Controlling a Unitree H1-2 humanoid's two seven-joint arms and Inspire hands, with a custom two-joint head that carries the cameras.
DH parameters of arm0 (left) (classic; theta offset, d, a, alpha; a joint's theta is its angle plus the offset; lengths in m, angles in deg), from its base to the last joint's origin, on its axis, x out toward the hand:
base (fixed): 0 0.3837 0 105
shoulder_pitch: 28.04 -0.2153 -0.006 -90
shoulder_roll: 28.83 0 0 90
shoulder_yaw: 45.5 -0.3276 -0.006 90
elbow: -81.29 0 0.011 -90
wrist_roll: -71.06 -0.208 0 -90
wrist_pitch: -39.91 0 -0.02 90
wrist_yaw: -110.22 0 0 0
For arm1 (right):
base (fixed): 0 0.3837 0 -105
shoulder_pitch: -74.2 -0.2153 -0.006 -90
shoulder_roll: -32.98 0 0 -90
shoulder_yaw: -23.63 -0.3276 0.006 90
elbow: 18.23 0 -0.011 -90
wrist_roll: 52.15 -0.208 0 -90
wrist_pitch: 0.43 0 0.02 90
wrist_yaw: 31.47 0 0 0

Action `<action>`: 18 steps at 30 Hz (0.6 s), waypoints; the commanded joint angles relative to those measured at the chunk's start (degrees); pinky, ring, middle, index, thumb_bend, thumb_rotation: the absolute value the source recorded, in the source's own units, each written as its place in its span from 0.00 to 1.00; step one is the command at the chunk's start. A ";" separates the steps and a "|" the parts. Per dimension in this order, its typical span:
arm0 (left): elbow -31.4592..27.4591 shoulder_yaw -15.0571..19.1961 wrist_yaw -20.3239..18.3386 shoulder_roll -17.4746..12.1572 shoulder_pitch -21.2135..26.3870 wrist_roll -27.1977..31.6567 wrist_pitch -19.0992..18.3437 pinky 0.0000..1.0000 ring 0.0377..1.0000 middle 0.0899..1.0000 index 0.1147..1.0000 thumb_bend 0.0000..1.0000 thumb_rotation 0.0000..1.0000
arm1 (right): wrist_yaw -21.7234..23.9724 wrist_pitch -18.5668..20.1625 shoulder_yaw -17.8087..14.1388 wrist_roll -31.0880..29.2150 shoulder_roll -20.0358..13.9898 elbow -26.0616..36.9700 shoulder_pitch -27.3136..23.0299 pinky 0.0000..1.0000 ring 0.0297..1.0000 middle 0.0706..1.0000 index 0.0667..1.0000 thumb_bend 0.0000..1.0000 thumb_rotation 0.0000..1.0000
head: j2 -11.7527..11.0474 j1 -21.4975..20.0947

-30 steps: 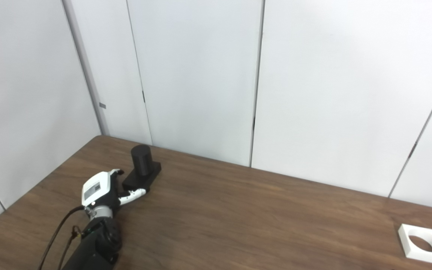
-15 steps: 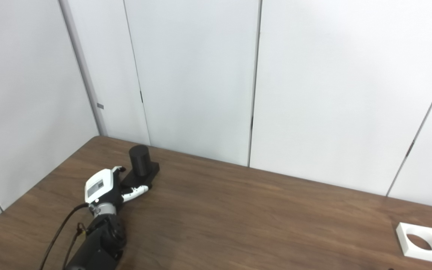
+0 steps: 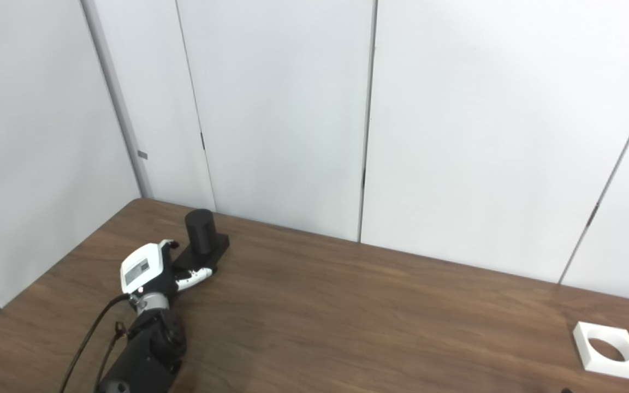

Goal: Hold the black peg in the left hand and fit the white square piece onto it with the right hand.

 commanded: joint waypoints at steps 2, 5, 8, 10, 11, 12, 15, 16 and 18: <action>0.51 -0.41 1.02 -1.31 2.35 -1.46 -0.14 0.80 0.85 0.81 0.70 0.87 0.48 | -0.04 -0.92 -0.18 -0.11 0.57 1.76 0.08 1.00 1.00 1.00 0.94 0.67 0.97 | 0.14 0.21; 1.40 -1.07 1.16 -1.52 2.49 -2.39 -0.14 0.78 0.83 0.80 0.66 0.87 0.47 | 0.07 -1.03 -0.09 -0.15 0.54 1.78 0.05 1.00 1.00 1.00 0.95 0.65 0.98 | 0.21 0.08; 2.08 -1.20 1.35 -1.47 2.66 -3.05 -0.13 0.75 0.81 0.76 0.60 0.86 0.45 | 0.23 -1.33 -0.07 -0.50 0.60 1.61 -0.05 1.00 1.00 1.00 0.95 0.64 0.98 | 0.21 0.09; 2.71 -1.39 1.47 -1.50 2.82 -3.80 -0.13 0.74 0.79 0.75 0.58 0.85 0.44 | 0.22 -1.38 -0.11 -0.68 0.66 1.55 -0.09 1.00 1.00 1.00 0.95 0.64 0.97 | 0.20 0.06; 2.99 -1.42 1.24 -1.50 2.89 -4.50 -0.14 0.74 0.79 0.74 0.57 0.84 0.44 | 0.26 -1.48 -0.11 -0.79 0.67 1.52 -0.11 1.00 1.00 1.00 0.95 0.64 0.97 | 0.24 0.06; 3.19 -1.52 0.99 -1.55 2.93 -5.41 -0.14 0.75 0.79 0.74 0.57 0.84 0.44 | 0.25 -1.50 -0.11 -0.83 0.69 1.52 -0.13 1.00 1.00 1.00 0.95 0.64 0.97 | 0.24 0.05; 3.98 -1.27 -0.05 -1.50 3.12 -8.94 -0.15 0.76 0.81 0.75 0.59 0.83 0.44 | 0.16 -1.12 -0.14 -1.07 0.78 1.65 -0.11 1.00 1.00 1.00 0.95 0.64 0.97 | 0.24 0.03; 4.07 -1.18 -0.22 -1.49 3.15 -9.56 -0.16 0.77 0.82 0.76 0.61 0.82 0.45 | 0.16 -1.15 -0.16 -1.19 0.80 1.63 -0.11 1.00 1.00 1.00 0.95 0.64 0.96 | 0.24 0.03; 4.09 -1.02 -0.20 -1.48 3.14 -9.91 -0.16 0.79 0.83 0.76 0.61 0.82 0.43 | 0.09 -1.17 -0.16 -1.05 0.77 1.62 -0.11 1.00 1.00 1.00 0.95 0.64 0.96 | 0.24 0.03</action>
